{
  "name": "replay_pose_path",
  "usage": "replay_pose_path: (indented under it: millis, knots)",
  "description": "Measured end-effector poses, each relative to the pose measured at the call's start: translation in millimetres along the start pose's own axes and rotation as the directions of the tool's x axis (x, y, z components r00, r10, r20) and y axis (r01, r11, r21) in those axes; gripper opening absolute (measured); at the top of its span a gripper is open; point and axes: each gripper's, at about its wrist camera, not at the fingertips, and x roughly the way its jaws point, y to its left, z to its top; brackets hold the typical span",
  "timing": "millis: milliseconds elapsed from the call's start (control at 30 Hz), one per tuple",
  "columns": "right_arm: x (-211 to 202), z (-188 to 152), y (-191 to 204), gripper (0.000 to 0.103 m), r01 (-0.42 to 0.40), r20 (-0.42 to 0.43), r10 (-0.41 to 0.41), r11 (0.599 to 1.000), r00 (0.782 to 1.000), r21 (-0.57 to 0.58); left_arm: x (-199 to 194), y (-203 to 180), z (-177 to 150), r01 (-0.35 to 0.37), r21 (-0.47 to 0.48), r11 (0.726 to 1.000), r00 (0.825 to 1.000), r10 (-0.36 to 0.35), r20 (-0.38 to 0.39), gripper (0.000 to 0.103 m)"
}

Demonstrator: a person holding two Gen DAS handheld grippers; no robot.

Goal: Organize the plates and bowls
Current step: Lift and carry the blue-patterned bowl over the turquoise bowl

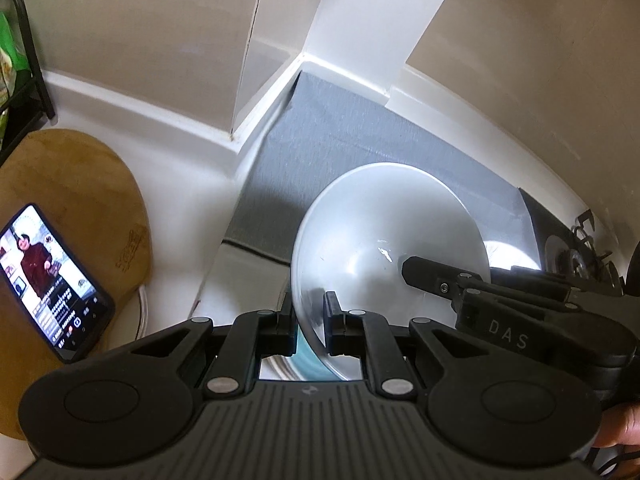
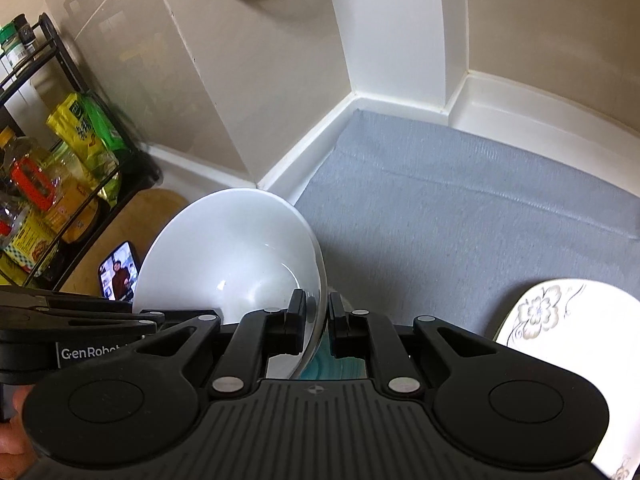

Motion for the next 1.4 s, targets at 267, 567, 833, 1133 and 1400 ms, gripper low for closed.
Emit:
replay_pose_path:
  millis: [267, 567, 833, 1133, 1400]
  knots:
    - [10, -12, -7, 0.012, 0.014, -0.045, -0.014, 1.000, 0.999, 0.011, 15, -4, -9, -0.004, 0.010, 1.000, 0.999, 0.005, -0.051, 0.014]
    - [22, -17, -12, 0.012, 0.008, -0.067, -0.007, 1.000, 0.998, 0.018, 25, -4, -14, -0.019, 0.023, 1.000, 0.997, 0.020, -0.073, 0.015]
    - [27, -17, -12, 0.012, 0.014, -0.077, -0.013, 1.000, 0.997, 0.021, 32, -5, -12, -0.015, 0.022, 1.000, 0.996, 0.016, -0.086, 0.015]
    - [28, -17, -10, 0.013, 0.018, -0.075, -0.017, 1.000, 0.997, 0.018, 32, -4, -11, -0.017, 0.007, 1.000, 0.996, 0.018, -0.086, 0.015]
    - [27, -18, -4, 0.016, 0.039, -0.077, -0.039, 0.999, 0.996, -0.009, 24, -6, -8, -0.034, 0.006, 0.999, 0.998, 0.034, -0.053, 0.017]
